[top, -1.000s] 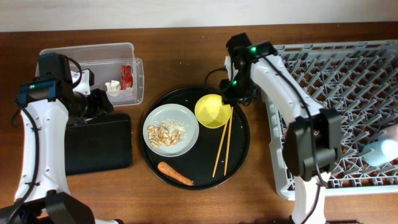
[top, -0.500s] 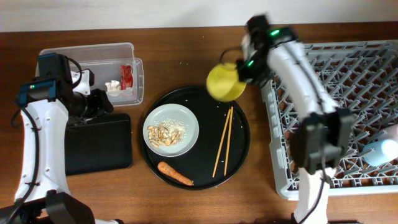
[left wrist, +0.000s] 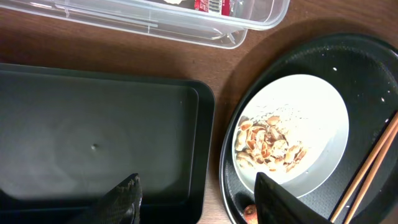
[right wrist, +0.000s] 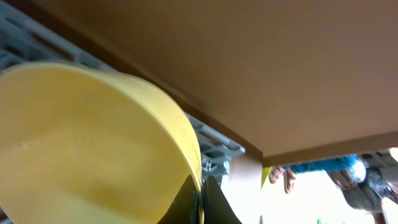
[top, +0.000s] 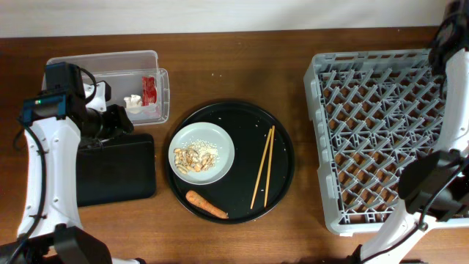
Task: Sort waste into correct bins and load items into the dishwasher rack
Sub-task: 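Grasp the yellow bowl with the right gripper and place it in the rack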
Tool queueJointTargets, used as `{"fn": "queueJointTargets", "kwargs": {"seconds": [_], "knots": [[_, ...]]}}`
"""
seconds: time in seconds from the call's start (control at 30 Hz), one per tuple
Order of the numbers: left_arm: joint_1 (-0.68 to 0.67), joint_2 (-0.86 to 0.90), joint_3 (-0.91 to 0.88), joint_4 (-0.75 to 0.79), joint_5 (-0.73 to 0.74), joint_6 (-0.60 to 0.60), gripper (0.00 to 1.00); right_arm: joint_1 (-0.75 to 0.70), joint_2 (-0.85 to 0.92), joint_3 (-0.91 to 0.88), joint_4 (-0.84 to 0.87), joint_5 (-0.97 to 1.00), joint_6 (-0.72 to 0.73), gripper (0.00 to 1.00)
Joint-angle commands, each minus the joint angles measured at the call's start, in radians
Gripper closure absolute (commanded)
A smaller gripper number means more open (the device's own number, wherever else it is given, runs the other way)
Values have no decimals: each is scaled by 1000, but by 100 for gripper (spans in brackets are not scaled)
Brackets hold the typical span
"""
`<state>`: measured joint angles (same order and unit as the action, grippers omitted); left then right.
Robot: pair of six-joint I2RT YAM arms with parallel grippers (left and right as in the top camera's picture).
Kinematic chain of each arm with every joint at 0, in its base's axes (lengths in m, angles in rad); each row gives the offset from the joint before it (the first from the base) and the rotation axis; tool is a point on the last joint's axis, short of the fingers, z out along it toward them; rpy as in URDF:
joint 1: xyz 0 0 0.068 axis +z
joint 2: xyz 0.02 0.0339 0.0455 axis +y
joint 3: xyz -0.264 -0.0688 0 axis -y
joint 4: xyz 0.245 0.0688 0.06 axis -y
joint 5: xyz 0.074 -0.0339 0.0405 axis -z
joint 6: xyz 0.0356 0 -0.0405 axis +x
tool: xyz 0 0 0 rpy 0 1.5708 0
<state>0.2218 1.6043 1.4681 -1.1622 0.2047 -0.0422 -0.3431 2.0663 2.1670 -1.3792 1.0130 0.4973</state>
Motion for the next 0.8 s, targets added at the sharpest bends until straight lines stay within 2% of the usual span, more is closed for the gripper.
{"fn": "queueJointTargets", "kwargs": {"seconds": [0.0,0.07,0.13,0.43,0.6,0.7,0.77], "knots": [[1,-18,3,2,1,8,43,-24,6,-203,122,57,39,96],[1,-18,3,2,1,8,43,-22,6,-327,234,53,38,96],[1,-18,3,2,1,8,43,-19,6,-377,273,25,35,96],[1,-18,3,2,16,8,43,108,6,-391,286,-100,34,96],[1,-18,3,2,16,9,43,115,6,-391,163,-309,35,95],[1,-18,3,6,16,9,43,115,4,-389,105,-458,35,88],[1,-18,3,5,16,9,42,115,-35,-388,66,-483,35,87]]}}
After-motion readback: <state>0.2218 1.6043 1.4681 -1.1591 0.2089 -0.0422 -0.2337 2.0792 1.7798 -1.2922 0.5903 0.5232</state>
